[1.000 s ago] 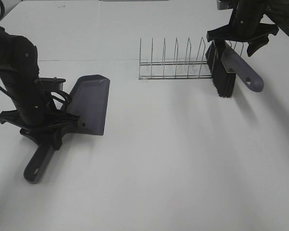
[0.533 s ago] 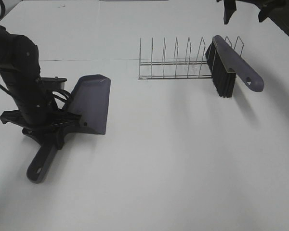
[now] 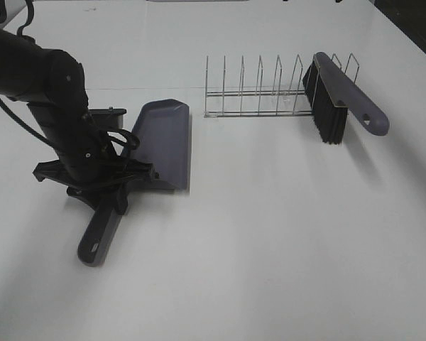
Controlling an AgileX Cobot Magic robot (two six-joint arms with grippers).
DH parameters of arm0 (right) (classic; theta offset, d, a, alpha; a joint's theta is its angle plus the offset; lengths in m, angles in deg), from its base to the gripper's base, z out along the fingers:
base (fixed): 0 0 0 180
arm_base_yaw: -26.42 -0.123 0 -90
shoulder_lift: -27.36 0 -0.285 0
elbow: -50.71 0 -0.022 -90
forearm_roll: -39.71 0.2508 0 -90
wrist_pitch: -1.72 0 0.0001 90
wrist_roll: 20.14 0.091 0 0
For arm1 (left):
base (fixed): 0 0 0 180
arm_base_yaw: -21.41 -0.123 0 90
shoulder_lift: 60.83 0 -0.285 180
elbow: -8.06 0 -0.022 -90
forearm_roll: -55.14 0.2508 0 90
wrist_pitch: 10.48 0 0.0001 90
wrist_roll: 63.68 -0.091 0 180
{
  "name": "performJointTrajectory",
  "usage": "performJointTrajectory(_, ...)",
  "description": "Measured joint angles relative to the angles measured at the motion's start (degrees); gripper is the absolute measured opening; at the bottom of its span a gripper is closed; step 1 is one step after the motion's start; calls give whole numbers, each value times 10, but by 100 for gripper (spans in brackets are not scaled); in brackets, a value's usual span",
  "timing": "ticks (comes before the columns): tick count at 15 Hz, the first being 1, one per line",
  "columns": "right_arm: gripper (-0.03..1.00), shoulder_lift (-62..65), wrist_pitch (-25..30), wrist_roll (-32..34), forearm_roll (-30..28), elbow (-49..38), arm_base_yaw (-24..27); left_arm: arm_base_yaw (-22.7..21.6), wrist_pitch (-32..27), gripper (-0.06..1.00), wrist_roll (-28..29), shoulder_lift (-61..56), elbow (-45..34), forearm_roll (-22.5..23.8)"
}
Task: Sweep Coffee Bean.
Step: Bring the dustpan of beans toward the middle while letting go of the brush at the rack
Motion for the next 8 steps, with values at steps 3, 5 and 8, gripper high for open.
performJointTrajectory(3, 71, 0, 0, -1, 3, 0, -24, 0, 9, 27, 1, 6, 1, -3)
performJointTrajectory(5, 71, 1, 0, -1, 0, 0, -29, 0, 0, 27, 1, 18, 6, -10)
performJointTrajectory(8, 71, 12, 1, -1, -1, 0, -29, 0, -8, 34, 1, 22, 14, -11)
